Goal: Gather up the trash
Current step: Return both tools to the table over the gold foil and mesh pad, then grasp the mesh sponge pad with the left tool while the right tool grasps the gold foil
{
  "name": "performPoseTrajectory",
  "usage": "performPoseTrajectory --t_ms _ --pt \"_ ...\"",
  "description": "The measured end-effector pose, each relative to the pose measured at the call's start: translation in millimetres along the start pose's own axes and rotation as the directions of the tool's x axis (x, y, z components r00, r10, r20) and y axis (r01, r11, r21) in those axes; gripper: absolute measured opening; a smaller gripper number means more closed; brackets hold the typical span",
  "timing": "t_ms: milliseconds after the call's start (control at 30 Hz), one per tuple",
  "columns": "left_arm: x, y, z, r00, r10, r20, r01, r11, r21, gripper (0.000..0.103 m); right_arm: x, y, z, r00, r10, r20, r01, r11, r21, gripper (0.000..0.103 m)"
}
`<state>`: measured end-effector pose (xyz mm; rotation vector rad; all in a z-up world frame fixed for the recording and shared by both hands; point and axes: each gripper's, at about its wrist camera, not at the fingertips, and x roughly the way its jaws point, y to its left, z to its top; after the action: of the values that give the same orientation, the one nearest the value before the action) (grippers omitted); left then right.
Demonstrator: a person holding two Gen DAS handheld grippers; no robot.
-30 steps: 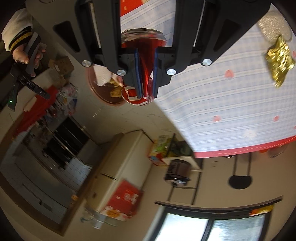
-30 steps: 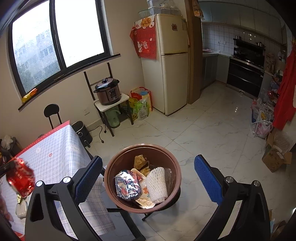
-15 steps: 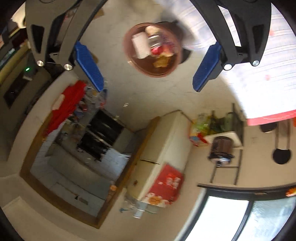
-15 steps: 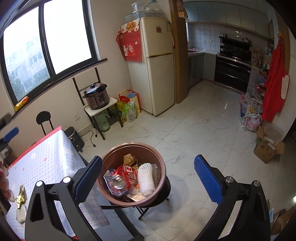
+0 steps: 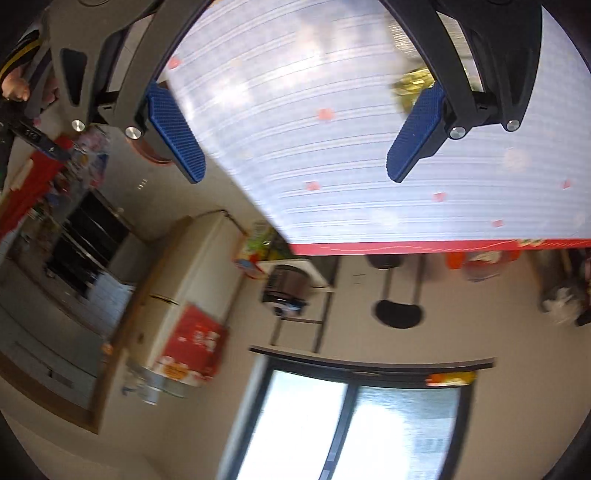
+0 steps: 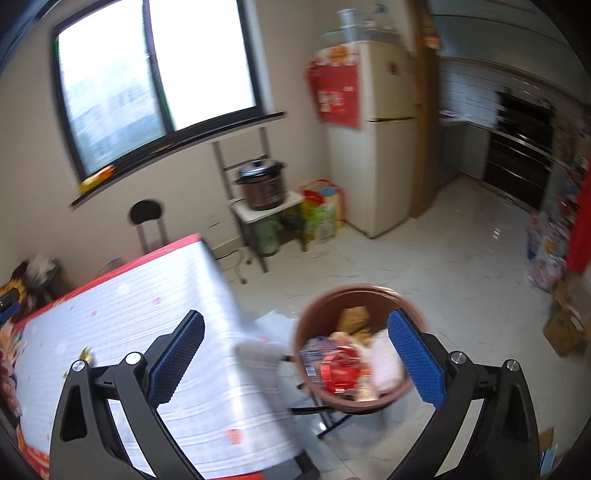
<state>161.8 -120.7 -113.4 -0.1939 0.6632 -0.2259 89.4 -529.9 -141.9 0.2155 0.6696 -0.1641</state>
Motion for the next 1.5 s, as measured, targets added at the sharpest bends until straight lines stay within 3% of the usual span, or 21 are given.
performPoseTrajectory --t_ms 133,333,500,633,767,800,1067,1300,1400,1500 --pt "-43 73 -15 0.994 0.110 0.013 -0.109 0.991 -0.077 0.097 7 56 -3 0.997 0.069 -0.028 -0.071 0.996 -0.062 0.098" --pt "-89 163 -46 0.971 0.237 -0.009 -0.235 0.955 -0.181 0.097 18 139 -13 0.982 0.166 -0.086 -0.177 0.972 -0.152 0.098" --pt "-109 212 -86 0.959 0.279 -0.057 -0.284 0.924 -0.257 0.097 30 205 -32 0.956 0.243 -0.166 -0.273 0.942 -0.194 0.098" --pt "-104 237 -121 0.947 0.299 -0.121 -0.322 0.894 -0.311 0.097 42 252 -58 0.932 0.270 -0.240 -0.326 0.917 -0.231 0.098" --pt "-84 252 -156 0.955 0.226 -0.193 -0.284 0.885 -0.370 0.092 51 293 -84 0.901 0.295 -0.317 -0.377 0.895 -0.237 0.098" --pt "-77 255 -163 0.955 0.203 -0.216 -0.273 0.886 -0.375 0.085 52 298 -90 0.901 0.285 -0.328 -0.372 0.896 -0.243 0.098" --pt "-32 265 -196 0.947 0.073 -0.313 -0.186 0.918 -0.351 0.063 63 329 -125 0.883 0.231 -0.408 -0.356 0.896 -0.264 0.098" --pt "6 266 -204 0.929 0.003 -0.371 -0.127 0.942 -0.310 0.043 74 327 -131 0.889 0.179 -0.421 -0.305 0.918 -0.254 0.098" --pt "12 268 -203 0.929 -0.015 -0.370 -0.111 0.942 -0.318 0.035 73 329 -128 0.894 0.171 -0.414 -0.296 0.919 -0.260 0.098" --pt "17 274 -206 0.927 -0.034 -0.374 -0.105 0.933 -0.345 0.034 75 333 -128 0.895 0.161 -0.416 -0.291 0.918 -0.269 0.098"
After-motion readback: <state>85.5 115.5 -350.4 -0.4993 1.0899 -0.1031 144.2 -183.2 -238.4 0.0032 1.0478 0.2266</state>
